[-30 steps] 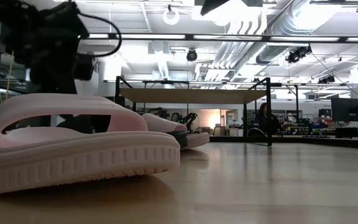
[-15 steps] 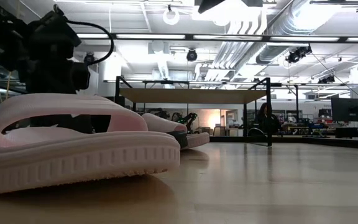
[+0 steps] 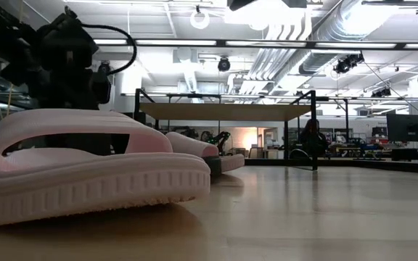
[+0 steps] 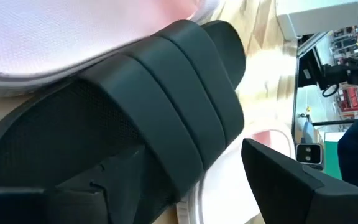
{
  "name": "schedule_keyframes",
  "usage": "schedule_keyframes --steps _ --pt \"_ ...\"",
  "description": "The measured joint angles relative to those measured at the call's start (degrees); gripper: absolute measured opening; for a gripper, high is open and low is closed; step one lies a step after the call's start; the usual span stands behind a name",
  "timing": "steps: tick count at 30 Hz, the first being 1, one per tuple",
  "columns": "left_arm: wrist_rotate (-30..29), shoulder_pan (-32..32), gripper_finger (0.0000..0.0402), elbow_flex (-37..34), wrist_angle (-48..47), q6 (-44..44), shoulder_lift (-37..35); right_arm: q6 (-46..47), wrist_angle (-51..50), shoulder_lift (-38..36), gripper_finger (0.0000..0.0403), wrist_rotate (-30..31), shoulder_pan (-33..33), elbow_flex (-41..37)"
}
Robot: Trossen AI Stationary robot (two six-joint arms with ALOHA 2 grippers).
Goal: Pick and place slides into the shelf
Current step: Put the top black slipper on the shelf
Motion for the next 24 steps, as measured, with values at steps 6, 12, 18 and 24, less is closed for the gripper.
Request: schedule_keyframes --steps 6,12,18,24 --pt "1.2 0.0 0.0248 0.0 5.6 0.1 4.9 -0.4 0.0 0.0 0.0 -0.2 0.0 0.0" --pt "2.1 0.0 0.0248 0.0 8.4 0.1 5.6 -0.2 0.4 0.0 0.0 3.5 -0.1 0.0" --pt "2.0 0.0 0.0248 0.0 9.4 0.1 5.6 1.1 0.5 0.0 0.0 5.0 -0.1 0.0" --pt "1.7 0.0 0.0246 0.0 9.4 0.1 5.6 3.1 1.3 0.0 0.0 5.2 -0.1 0.0"
